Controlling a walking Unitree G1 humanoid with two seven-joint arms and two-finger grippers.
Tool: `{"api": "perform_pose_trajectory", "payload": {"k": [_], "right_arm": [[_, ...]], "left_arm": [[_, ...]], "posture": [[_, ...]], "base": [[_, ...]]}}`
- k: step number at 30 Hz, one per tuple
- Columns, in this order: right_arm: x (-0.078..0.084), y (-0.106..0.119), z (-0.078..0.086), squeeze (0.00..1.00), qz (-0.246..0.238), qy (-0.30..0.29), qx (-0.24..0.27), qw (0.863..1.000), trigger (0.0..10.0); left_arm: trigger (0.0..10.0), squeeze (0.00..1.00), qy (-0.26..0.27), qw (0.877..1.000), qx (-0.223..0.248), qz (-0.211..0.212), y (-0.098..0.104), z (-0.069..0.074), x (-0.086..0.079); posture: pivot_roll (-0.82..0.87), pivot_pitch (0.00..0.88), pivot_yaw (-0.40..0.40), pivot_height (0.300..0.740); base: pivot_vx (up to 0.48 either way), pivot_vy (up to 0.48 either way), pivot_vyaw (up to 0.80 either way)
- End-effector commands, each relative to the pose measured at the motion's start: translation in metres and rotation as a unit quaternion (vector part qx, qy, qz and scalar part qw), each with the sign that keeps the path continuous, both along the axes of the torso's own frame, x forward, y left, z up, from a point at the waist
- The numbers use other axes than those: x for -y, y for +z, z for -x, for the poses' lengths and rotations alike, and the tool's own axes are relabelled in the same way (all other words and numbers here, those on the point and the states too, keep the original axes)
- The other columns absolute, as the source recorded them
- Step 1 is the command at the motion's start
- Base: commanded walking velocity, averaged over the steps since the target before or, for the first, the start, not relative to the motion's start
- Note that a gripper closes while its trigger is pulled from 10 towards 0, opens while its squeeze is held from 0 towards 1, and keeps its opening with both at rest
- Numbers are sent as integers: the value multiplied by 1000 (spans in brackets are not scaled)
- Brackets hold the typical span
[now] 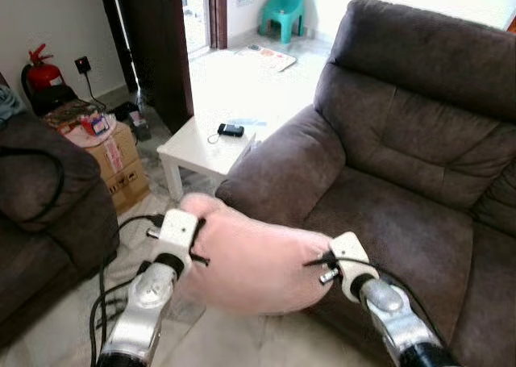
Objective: Move the pillow to the sofa from floor
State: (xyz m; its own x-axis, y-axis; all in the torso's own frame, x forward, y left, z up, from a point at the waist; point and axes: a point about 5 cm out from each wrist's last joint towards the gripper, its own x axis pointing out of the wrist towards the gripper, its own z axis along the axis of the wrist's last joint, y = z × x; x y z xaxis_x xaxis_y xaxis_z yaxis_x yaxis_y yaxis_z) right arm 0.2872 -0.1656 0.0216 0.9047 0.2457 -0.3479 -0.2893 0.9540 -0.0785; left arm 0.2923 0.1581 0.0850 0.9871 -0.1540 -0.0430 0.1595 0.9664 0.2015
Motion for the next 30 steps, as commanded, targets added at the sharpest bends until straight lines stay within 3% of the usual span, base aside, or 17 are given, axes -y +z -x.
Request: {"api": "perform_pose_trajectory", "payload": {"k": [1,10,21,30], "right_arm": [[6,29,-6,0,-71,-59,93,991,10000],[17,57,-9,0,-105,-125,168,972,10000],[9,66,-12,0,-114,-135,181,968,10000],[11,66,-12,0,-113,-143,180,967,10000]], "left_arm": [[10000,0,12,999,40,15,12,-1,-1],[10000,0,9,998,58,23,17,-4,2],[10000,0,10,997,66,27,18,-6,1],[10000,0,8,997,66,30,17,-6,2]], "posture": [[117,0,-97,740],[112,0,-95,740],[119,0,-99,740],[120,0,-100,740]], "base": [[0,0,0],[0,0,0],[0,0,0],[0,0,-800]]}}
